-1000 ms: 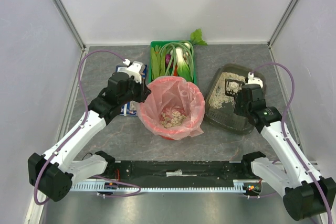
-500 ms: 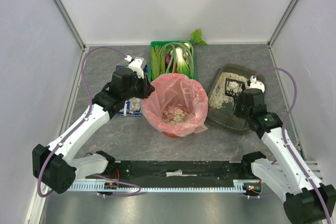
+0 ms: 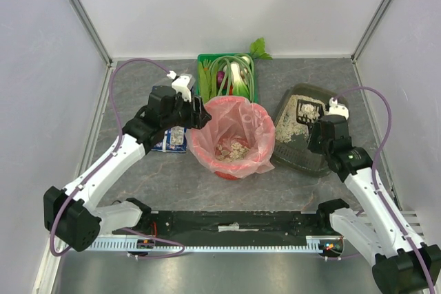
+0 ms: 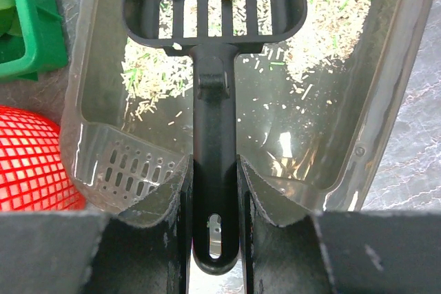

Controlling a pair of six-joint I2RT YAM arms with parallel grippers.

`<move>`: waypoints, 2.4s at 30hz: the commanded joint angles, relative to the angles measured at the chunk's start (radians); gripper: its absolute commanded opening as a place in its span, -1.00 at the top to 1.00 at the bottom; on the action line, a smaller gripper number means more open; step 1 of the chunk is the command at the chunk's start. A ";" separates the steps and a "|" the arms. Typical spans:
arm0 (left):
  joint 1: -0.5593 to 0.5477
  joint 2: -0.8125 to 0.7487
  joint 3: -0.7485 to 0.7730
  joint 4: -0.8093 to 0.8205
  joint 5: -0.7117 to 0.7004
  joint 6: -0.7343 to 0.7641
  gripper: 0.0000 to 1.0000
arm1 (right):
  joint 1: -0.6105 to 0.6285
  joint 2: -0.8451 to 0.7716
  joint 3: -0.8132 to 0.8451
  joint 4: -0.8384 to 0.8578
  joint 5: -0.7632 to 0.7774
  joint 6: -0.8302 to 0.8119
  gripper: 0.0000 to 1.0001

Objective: Clean the litter box

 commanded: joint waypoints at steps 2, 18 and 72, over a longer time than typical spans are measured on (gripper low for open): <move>-0.006 -0.074 0.001 0.056 0.015 0.045 -0.50 | -0.007 0.020 0.003 0.060 -0.115 0.032 1.00; -0.004 -0.153 -0.040 0.051 -0.024 0.075 -0.64 | -0.097 0.105 0.147 -0.126 -0.100 -0.042 1.00; -0.004 -0.170 -0.048 0.059 -0.007 0.059 -0.66 | -0.135 0.177 0.149 -0.139 -0.058 -0.111 1.00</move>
